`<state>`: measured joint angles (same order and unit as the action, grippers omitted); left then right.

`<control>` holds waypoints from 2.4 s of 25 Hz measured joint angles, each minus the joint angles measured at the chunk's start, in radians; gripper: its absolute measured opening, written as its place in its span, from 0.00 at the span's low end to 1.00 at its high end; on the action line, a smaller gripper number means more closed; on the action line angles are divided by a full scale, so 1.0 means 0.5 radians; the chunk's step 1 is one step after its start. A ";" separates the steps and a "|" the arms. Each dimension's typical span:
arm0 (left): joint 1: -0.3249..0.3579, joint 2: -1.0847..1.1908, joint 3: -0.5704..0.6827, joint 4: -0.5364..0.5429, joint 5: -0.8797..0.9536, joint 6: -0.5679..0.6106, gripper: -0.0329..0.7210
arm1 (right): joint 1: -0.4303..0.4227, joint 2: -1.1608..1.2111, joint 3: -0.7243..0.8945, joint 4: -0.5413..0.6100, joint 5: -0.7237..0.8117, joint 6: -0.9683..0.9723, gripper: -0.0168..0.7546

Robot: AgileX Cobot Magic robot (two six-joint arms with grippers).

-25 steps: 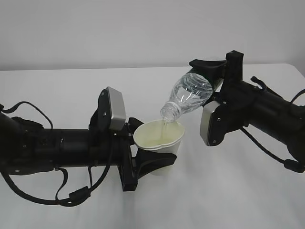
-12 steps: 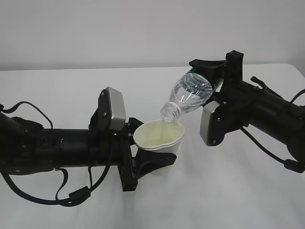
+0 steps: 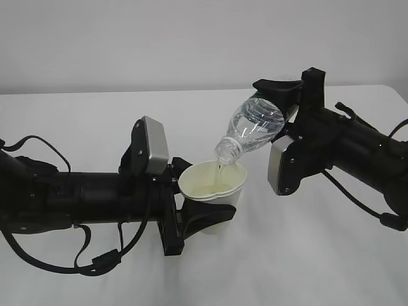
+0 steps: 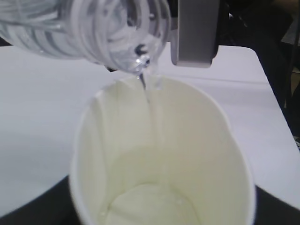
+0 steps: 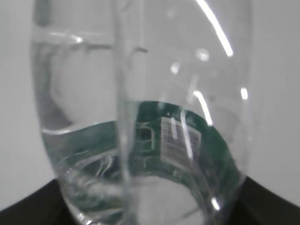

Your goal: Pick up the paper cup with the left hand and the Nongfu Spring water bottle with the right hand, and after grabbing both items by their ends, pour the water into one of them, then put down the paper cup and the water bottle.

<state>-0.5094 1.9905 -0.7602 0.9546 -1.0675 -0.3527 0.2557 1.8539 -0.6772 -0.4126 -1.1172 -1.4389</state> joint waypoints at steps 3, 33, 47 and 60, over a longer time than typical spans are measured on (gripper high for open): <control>0.000 0.000 0.000 0.000 0.000 0.000 0.62 | 0.000 0.000 0.000 0.000 0.000 -0.004 0.63; 0.000 0.000 0.000 0.046 0.003 -0.003 0.62 | 0.000 0.000 -0.017 0.000 0.000 -0.008 0.63; 0.000 0.000 0.000 0.050 0.003 -0.008 0.61 | 0.000 0.000 -0.017 0.000 -0.001 -0.008 0.63; 0.000 0.000 0.000 0.050 0.003 -0.008 0.61 | 0.000 0.000 -0.017 0.000 -0.001 -0.023 0.63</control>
<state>-0.5094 1.9905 -0.7602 0.9797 -1.0661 -0.3565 0.2557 1.8539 -0.6854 -0.4126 -1.1178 -1.4502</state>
